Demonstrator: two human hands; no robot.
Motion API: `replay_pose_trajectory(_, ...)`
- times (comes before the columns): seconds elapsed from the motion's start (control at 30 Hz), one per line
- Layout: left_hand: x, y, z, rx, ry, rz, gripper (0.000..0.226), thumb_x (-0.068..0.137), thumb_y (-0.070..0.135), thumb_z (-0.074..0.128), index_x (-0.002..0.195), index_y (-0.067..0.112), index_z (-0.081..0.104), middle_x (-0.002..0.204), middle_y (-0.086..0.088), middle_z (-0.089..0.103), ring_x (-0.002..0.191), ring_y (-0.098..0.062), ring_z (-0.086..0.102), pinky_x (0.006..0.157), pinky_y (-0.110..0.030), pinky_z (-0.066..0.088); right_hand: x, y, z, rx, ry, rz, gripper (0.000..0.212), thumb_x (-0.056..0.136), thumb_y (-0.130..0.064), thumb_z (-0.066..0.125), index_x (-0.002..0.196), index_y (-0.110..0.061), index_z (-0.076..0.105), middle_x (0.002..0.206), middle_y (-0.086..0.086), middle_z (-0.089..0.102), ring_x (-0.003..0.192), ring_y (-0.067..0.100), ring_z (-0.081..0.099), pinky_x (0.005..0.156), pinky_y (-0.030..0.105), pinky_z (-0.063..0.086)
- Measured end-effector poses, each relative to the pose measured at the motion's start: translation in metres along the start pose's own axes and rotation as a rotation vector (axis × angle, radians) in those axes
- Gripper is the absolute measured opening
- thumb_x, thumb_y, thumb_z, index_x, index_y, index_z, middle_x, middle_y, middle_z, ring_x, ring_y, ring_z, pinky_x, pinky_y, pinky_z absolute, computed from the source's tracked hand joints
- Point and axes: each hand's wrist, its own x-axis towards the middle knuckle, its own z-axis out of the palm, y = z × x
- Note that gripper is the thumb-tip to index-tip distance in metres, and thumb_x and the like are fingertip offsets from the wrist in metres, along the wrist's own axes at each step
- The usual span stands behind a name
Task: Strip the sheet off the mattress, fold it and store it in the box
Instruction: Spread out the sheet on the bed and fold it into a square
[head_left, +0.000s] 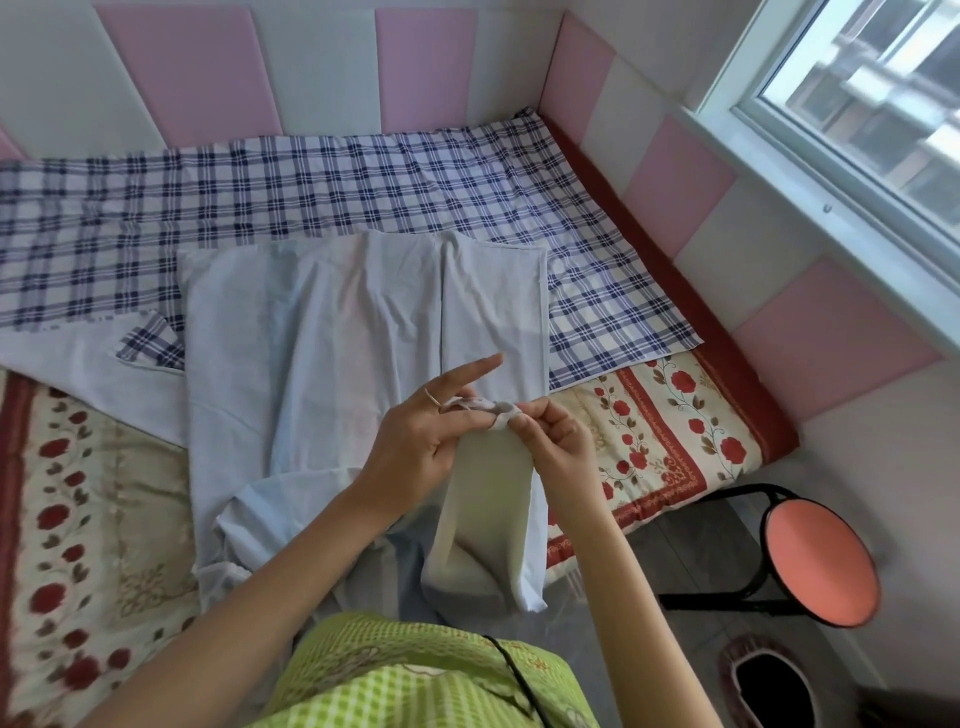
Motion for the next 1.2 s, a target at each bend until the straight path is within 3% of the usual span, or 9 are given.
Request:
replay_pose_trajectory(0.13,-0.004,0.005,0.001,0.217,-0.097,0.031,0.045,0.087,0.0,0.041,0.125,0.015,0.061,0.147,-0.003,0.039,0.094,-0.018,0.056,0.066,-0.026,0.055,-0.005,-0.003,-0.001,-0.035,0.017,-0.029,0.009,0.09,-0.005,0.055,0.083,-0.007,0.06,0.068,-0.007,0.067,0.065,0.002,0.06,0.062,0.014,0.048)
replay_pose_trajectory(0.27,-0.009,0.008,0.006,0.214,-0.183,0.022,0.05,0.091,0.003,0.034,0.139,0.016,0.045,0.153,0.002,0.028,0.104,-0.018,0.055,0.072,-0.03,0.056,-0.012,-0.004,-0.002,-0.018,0.042,-0.037,0.008,0.085,-0.017,0.057,0.081,-0.009,0.059,0.065,-0.009,0.064,0.06,0.001,0.057,0.057,0.014,0.046)
replay_pose_trajectory(0.43,-0.011,0.03,0.01,-0.214,-0.132,-0.263,0.058,0.086,-0.011,0.04,0.136,0.018,0.048,0.144,0.009,0.043,0.131,-0.004,0.041,0.108,-0.022,0.034,-0.018,-0.007,-0.002,0.008,0.046,-0.011,0.008,0.08,-0.023,0.061,0.078,-0.014,0.062,0.066,-0.006,0.063,0.062,0.005,0.056,0.058,0.017,0.048)
replay_pose_trajectory(0.53,-0.01,0.045,0.006,-0.404,-0.077,-0.438,0.05,0.086,-0.015,0.043,0.123,0.014,0.059,0.126,0.005,0.059,0.098,0.007,0.057,0.083,-0.006,0.041,-0.021,-0.005,-0.001,-0.02,0.042,-0.014,0.01,0.081,-0.022,0.067,0.072,-0.027,0.067,0.067,-0.002,0.061,0.063,0.009,0.054,0.06,0.021,0.046)
replay_pose_trajectory(0.6,-0.009,0.05,0.003,-0.44,-0.012,-0.504,0.043,0.085,-0.011,0.05,0.116,0.015,0.064,0.108,0.007,0.066,0.08,0.004,0.06,0.069,-0.009,0.043,-0.025,-0.004,0.0,-0.095,0.038,-0.048,0.01,0.085,-0.02,0.069,0.078,-0.026,0.066,0.069,0.002,0.059,0.065,0.013,0.052,0.06,0.023,0.045)
replay_pose_trajectory(0.8,-0.019,0.051,0.001,-0.334,0.14,-0.572,0.035,0.08,0.005,0.071,0.107,0.026,0.062,0.093,0.009,0.068,0.083,-0.009,0.064,0.072,-0.02,0.052,-0.035,-0.009,0.006,-0.212,0.074,-0.158,0.014,0.088,0.0,0.06,0.088,-0.013,0.059,0.062,-0.013,0.062,0.059,0.0,0.054,0.058,0.014,0.046)
replay_pose_trajectory(1.0,-0.027,0.056,-0.003,-0.272,0.122,-0.517,0.022,0.081,0.007,0.07,0.097,0.022,0.066,0.09,0.01,0.07,0.08,-0.012,0.066,0.07,-0.028,0.056,-0.039,-0.015,0.007,-0.413,-0.004,-0.168,0.015,0.083,-0.002,0.068,0.086,-0.017,0.068,0.074,-0.01,0.071,0.071,0.006,0.065,0.068,0.022,0.054)
replay_pose_trajectory(1.1,-0.029,0.06,-0.002,-0.22,0.192,-0.473,0.021,0.082,0.011,0.07,0.096,0.02,0.057,0.087,0.011,0.065,0.079,-0.008,0.064,0.072,-0.021,0.053,-0.042,-0.017,0.011,-0.528,0.03,-0.316,0.012,0.087,-0.003,0.065,0.087,-0.015,0.064,0.071,-0.017,0.064,0.064,0.001,0.058,0.059,0.014,0.045)
replay_pose_trajectory(1.2,-0.028,0.057,0.0,-0.071,0.088,-0.421,0.028,0.084,0.02,0.064,0.1,0.027,0.042,0.08,0.019,0.055,0.07,-0.002,0.058,0.06,-0.011,0.044,-0.047,-0.018,0.019,-0.48,0.041,-0.343,0.014,0.091,-0.006,0.056,0.089,-0.019,0.056,0.069,-0.015,0.057,0.06,0.001,0.049,0.055,0.017,0.039)
